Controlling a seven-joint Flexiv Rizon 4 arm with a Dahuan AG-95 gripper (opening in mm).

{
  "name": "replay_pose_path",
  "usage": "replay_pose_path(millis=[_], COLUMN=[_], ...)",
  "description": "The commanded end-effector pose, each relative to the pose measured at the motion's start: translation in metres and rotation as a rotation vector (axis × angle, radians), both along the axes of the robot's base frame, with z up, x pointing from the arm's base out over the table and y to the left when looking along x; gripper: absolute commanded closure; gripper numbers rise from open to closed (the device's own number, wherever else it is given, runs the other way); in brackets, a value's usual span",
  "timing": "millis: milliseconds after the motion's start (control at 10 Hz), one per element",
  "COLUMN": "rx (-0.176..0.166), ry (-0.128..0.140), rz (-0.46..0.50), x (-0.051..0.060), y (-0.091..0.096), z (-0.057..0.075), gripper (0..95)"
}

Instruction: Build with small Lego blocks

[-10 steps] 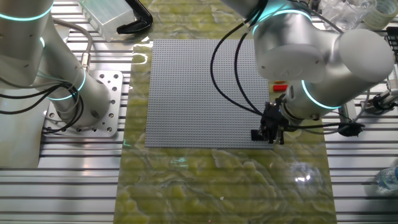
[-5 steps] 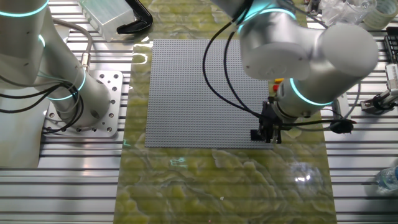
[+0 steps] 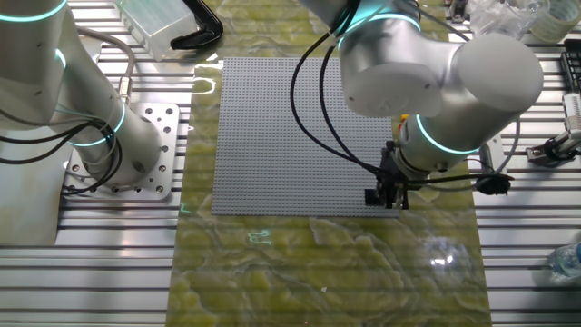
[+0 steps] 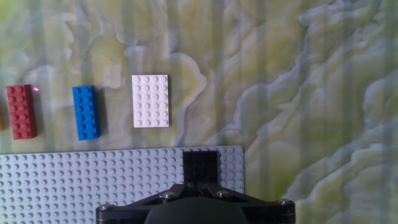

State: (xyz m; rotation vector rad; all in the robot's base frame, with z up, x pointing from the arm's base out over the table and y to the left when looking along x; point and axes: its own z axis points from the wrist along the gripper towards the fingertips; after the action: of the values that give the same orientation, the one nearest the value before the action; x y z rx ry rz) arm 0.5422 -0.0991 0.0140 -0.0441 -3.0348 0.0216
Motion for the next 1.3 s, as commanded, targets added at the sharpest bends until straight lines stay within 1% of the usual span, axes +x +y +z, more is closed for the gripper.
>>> replay_pose_path(millis=[100,300,400,500,600,700,1000,1200,1300], rx=[0.002,-0.001,-0.025,-0.04,-0.041,-0.05,-0.045,-0.042,-0.035], ry=[-0.008,-0.012,-0.019,-0.022,-0.024,-0.026,-0.029,-0.027,-0.025], rz=[-0.003,-0.011,-0.016,-0.016,-0.022,-0.025,-0.021,-0.027,-0.028], x=[-0.0037,-0.0055,-0.0055,-0.0054,-0.0048,-0.0046,-0.0027,0.0026,0.0035], y=[-0.0003,0.0004,0.0004,0.0003,0.0003,0.0,-0.0034,-0.0038,-0.0034], z=[-0.0388,-0.041,-0.042,-0.0424,-0.0423,-0.0421,-0.0394,-0.0399,-0.0402], gripper=[95.0,95.0,95.0,95.0,95.0,95.0,95.0,95.0,95.0])
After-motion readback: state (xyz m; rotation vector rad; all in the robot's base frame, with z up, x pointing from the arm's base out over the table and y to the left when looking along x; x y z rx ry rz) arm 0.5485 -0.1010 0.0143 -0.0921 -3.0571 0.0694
